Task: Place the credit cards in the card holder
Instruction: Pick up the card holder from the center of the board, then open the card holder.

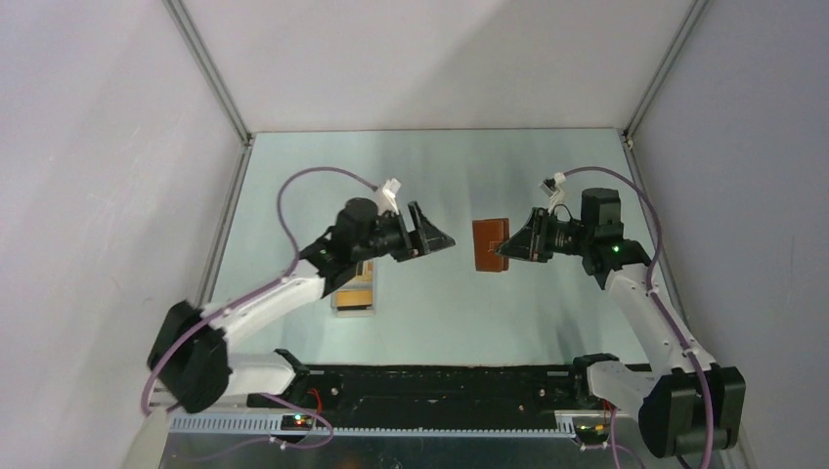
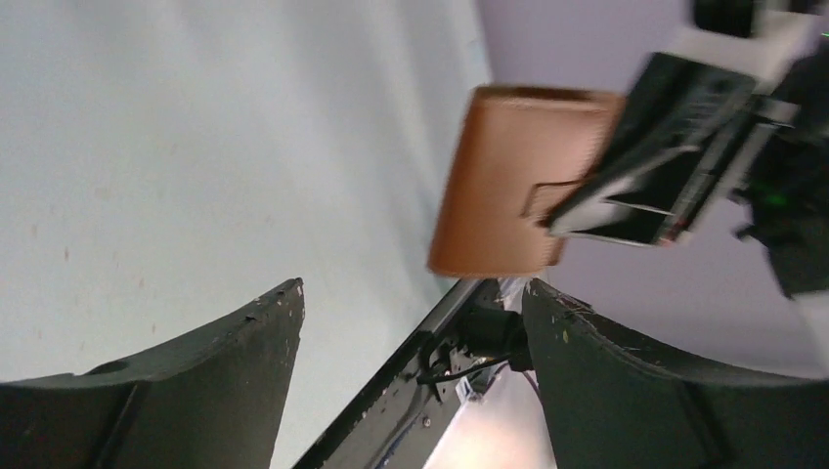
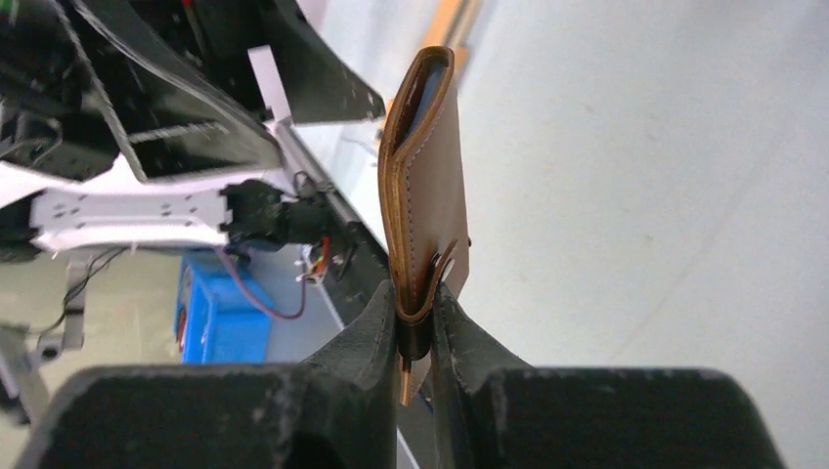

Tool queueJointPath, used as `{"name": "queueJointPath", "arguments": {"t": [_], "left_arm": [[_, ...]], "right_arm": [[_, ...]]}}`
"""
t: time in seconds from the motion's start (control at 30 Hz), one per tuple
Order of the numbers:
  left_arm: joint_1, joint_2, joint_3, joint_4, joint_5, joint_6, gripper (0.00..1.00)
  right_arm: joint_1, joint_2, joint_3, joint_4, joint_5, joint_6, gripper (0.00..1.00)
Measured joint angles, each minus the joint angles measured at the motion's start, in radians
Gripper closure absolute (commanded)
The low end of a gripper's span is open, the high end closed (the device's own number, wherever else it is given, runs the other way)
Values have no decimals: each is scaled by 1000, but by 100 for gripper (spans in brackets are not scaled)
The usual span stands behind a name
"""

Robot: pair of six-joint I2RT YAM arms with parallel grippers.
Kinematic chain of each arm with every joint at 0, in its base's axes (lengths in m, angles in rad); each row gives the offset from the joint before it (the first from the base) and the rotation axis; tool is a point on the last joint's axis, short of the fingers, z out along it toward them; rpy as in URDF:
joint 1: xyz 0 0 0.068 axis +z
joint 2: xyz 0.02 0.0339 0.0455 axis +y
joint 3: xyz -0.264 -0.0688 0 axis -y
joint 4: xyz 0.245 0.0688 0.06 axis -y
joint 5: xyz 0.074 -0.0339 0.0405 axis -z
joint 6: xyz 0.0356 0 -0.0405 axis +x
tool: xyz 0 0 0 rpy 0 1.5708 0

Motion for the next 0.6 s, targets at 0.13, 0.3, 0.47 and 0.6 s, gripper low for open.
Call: {"name": "queueJointPath", "arguments": {"t": [0.13, 0.3, 0.47, 0.6], "left_arm": [[18, -161, 0, 43, 47, 103, 12], [18, -181, 32, 70, 148, 185, 19], [14, -112, 59, 84, 217, 208, 25], [2, -76, 71, 103, 263, 211, 46]], "right_arm": [[7, -43, 10, 26, -129, 3, 100], [46, -46, 10, 100, -254, 69, 100], [89, -47, 10, 211, -332, 162, 100], [122, -45, 10, 264, -355, 205, 99]]}}
